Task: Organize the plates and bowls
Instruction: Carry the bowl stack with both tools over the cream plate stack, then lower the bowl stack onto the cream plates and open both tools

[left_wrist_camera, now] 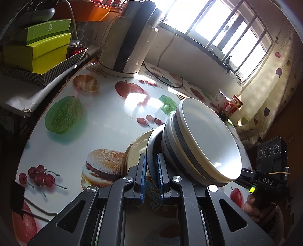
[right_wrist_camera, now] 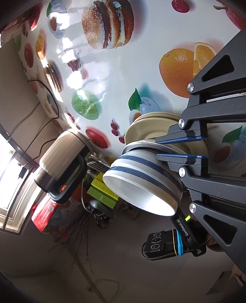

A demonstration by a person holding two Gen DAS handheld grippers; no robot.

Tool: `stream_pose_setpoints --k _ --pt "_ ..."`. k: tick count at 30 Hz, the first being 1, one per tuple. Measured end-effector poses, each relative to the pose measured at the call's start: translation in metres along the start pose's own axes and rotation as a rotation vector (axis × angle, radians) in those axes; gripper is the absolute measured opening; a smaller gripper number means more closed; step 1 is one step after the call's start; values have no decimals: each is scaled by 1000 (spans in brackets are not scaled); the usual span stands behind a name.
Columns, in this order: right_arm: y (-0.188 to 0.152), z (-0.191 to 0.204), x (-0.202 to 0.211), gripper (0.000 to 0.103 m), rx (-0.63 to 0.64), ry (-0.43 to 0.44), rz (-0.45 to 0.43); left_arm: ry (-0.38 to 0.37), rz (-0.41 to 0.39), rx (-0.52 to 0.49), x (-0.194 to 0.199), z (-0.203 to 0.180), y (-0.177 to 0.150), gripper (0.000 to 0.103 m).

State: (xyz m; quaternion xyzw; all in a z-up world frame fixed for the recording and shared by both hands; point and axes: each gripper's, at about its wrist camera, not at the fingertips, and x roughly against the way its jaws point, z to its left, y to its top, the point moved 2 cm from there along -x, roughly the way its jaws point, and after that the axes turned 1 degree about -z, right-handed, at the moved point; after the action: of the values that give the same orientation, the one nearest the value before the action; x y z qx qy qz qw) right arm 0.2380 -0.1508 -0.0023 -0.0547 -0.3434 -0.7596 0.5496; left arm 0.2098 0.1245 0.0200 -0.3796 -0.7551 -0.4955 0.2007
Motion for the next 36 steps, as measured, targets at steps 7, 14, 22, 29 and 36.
stream_pose_setpoints --k 7,14,22,29,36 --pt "2 -3 -7 12 -5 -7 13 8 4 -2 -3 4 -1 10" --pt "3 -3 -8 12 -1 -13 8 3 11 12 -4 7 -2 10" --pt "2 2 -8 13 28 -35 9 -1 1 18 -1 8 -3 11" --pt "3 4 -5 15 37 -58 -7 33 -11 -5 4 5 -3 14" --pt "-1 9 3 25 62 -92 -23 68 -25 -16 14 3 -7 24"
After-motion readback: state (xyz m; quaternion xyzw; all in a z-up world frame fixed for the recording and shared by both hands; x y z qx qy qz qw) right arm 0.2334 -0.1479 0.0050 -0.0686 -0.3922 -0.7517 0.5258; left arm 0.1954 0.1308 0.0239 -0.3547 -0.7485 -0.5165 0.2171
